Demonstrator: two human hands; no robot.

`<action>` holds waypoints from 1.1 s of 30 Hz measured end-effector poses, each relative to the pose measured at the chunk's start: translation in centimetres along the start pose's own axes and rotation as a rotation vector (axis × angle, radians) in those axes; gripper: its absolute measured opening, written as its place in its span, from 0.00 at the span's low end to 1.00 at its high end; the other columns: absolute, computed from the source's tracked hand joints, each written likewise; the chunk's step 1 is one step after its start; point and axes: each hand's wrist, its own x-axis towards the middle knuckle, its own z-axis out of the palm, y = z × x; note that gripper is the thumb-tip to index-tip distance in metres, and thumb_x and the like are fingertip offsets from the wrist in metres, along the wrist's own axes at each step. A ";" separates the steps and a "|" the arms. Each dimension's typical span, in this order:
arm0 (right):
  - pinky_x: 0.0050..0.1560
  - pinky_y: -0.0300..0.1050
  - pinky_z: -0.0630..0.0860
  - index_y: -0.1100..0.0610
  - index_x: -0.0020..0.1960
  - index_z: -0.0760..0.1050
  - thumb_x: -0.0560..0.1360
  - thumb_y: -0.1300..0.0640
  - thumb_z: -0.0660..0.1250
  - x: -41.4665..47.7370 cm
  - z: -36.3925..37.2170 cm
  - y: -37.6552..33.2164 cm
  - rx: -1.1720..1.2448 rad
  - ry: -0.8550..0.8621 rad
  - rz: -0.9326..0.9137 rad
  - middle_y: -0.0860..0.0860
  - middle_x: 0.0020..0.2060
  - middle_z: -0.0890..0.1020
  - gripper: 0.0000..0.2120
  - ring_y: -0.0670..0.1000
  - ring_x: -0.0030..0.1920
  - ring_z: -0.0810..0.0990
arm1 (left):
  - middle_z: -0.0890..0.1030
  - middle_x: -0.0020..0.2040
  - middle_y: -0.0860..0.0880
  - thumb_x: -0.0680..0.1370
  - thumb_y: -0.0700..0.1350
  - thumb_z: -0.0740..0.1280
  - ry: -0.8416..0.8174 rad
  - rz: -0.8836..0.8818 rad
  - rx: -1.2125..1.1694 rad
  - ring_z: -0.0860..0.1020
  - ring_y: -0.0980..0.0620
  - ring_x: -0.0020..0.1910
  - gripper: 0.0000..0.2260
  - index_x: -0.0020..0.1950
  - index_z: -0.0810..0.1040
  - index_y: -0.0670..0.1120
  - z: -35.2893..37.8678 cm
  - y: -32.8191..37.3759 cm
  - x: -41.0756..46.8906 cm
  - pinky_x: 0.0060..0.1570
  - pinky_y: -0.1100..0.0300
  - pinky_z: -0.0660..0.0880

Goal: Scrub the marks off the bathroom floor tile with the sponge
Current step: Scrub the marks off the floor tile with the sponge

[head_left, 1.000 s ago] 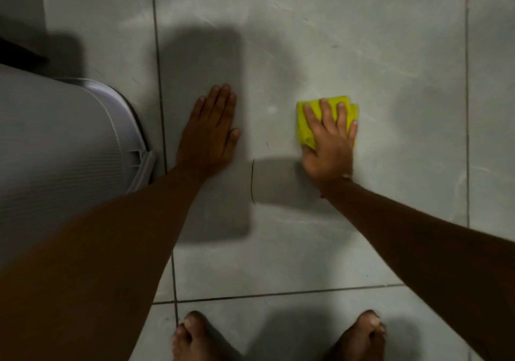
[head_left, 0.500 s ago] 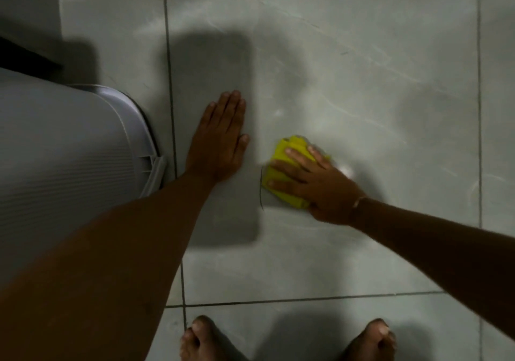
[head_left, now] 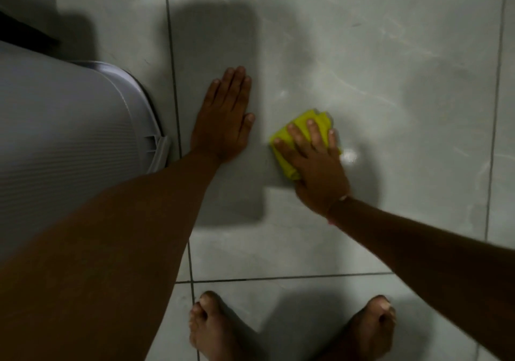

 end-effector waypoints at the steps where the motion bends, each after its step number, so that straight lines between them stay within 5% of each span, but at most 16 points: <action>1: 0.74 0.71 0.47 0.44 0.77 0.57 0.66 0.56 0.61 -0.7 0.4 -1.0 -0.018 -0.013 -0.083 0.53 0.79 0.59 0.40 0.64 0.78 0.50 | 0.56 0.82 0.41 0.82 0.52 0.51 -0.002 -0.001 0.001 0.53 0.43 0.82 0.29 0.81 0.54 0.41 0.0 0.1 0.0 0.80 0.46 0.50; 5: 0.75 0.67 0.53 0.42 0.76 0.60 0.66 0.57 0.56 -4.9 0.5 3.1 -0.135 -0.160 -0.561 0.49 0.78 0.61 0.38 0.60 0.78 0.52 | 0.55 0.82 0.41 0.82 0.52 0.51 -0.005 -0.006 -0.003 0.53 0.43 0.82 0.29 0.81 0.54 0.41 0.0 0.0 0.0 0.80 0.46 0.50; 11: 0.74 0.71 0.48 0.44 0.76 0.60 0.69 0.54 0.57 0.0 0.4 -0.3 0.033 0.034 0.007 0.52 0.78 0.61 0.35 0.63 0.78 0.52 | 0.56 0.82 0.41 0.82 0.52 0.52 0.012 0.004 -0.001 0.53 0.43 0.82 0.29 0.81 0.54 0.41 0.3 -0.1 0.0 0.80 0.45 0.51; 15: 0.76 0.67 0.47 0.42 0.76 0.58 0.69 0.56 0.58 -5.1 2.7 0.2 -0.109 -0.075 -0.486 0.50 0.78 0.60 0.36 0.61 0.79 0.49 | 0.55 0.82 0.41 0.81 0.52 0.52 0.009 0.001 0.009 0.52 0.43 0.82 0.29 0.81 0.53 0.42 0.4 0.0 0.1 0.80 0.45 0.50; 17: 0.77 0.64 0.48 0.41 0.77 0.56 0.71 0.56 0.57 -7.5 2.5 5.0 -0.181 -0.073 -0.550 0.49 0.79 0.59 0.35 0.60 0.79 0.50 | 0.55 0.82 0.41 0.81 0.52 0.52 0.014 0.000 0.021 0.52 0.43 0.82 0.29 0.81 0.53 0.42 0.6 -0.1 0.0 0.80 0.46 0.49; 20: 0.76 0.64 0.49 0.42 0.78 0.51 0.71 0.58 0.60 -8.0 2.2 8.6 -0.104 0.057 -0.097 0.50 0.79 0.56 0.39 0.61 0.79 0.50 | 0.54 0.82 0.42 0.82 0.52 0.52 0.016 0.002 0.009 0.51 0.43 0.82 0.29 0.81 0.52 0.43 0.6 -0.2 0.2 0.80 0.47 0.47; 22: 0.75 0.67 0.50 0.43 0.78 0.52 0.67 0.57 0.63 -6.8 2.1 4.9 -0.010 0.111 0.234 0.52 0.79 0.56 0.42 0.63 0.78 0.49 | 0.54 0.82 0.41 0.82 0.52 0.53 0.007 -0.002 0.001 0.51 0.43 0.82 0.29 0.81 0.52 0.42 0.5 -0.1 0.2 0.80 0.47 0.47; 23: 0.74 0.70 0.51 0.44 0.78 0.53 0.66 0.58 0.65 -6.6 2.5 2.8 0.022 0.116 0.256 0.53 0.79 0.57 0.43 0.65 0.78 0.49 | 0.55 0.82 0.41 0.82 0.51 0.53 0.010 -0.004 0.001 0.51 0.42 0.82 0.29 0.81 0.53 0.42 0.4 -0.1 0.2 0.80 0.46 0.47; 27: 0.76 0.67 0.51 0.41 0.77 0.54 0.68 0.57 0.65 -10.7 3.9 3.8 -0.112 -0.012 -0.323 0.49 0.79 0.58 0.41 0.62 0.79 0.50 | 0.56 0.81 0.40 0.81 0.51 0.54 0.025 0.004 0.006 0.53 0.41 0.81 0.29 0.80 0.55 0.41 0.2 0.1 0.3 0.80 0.45 0.49; 29: 0.76 0.64 0.52 0.41 0.77 0.56 0.71 0.58 0.63 -11.9 3.1 8.8 -0.222 -0.032 -0.424 0.49 0.78 0.58 0.37 0.62 0.78 0.52 | 0.56 0.81 0.40 0.81 0.51 0.53 0.035 -0.006 0.011 0.53 0.41 0.81 0.29 0.80 0.55 0.41 0.4 -0.1 0.1 0.80 0.45 0.49; 31: 0.74 0.67 0.56 0.44 0.77 0.55 0.72 0.60 0.64 -11.0 2.3 12.5 -0.230 0.022 -0.189 0.53 0.78 0.60 0.37 0.65 0.77 0.54 | 0.57 0.81 0.40 0.81 0.52 0.53 0.055 0.008 0.011 0.53 0.41 0.81 0.29 0.80 0.55 0.42 0.6 -0.2 0.1 0.80 0.46 0.49; 33: 0.73 0.68 0.55 0.45 0.77 0.54 0.72 0.58 0.66 -8.2 1.8 11.5 -0.050 0.139 0.322 0.55 0.78 0.59 0.38 0.65 0.78 0.54 | 0.57 0.81 0.40 0.81 0.52 0.53 0.057 0.021 0.001 0.53 0.41 0.81 0.29 0.80 0.55 0.42 0.7 0.0 0.2 0.80 0.46 0.49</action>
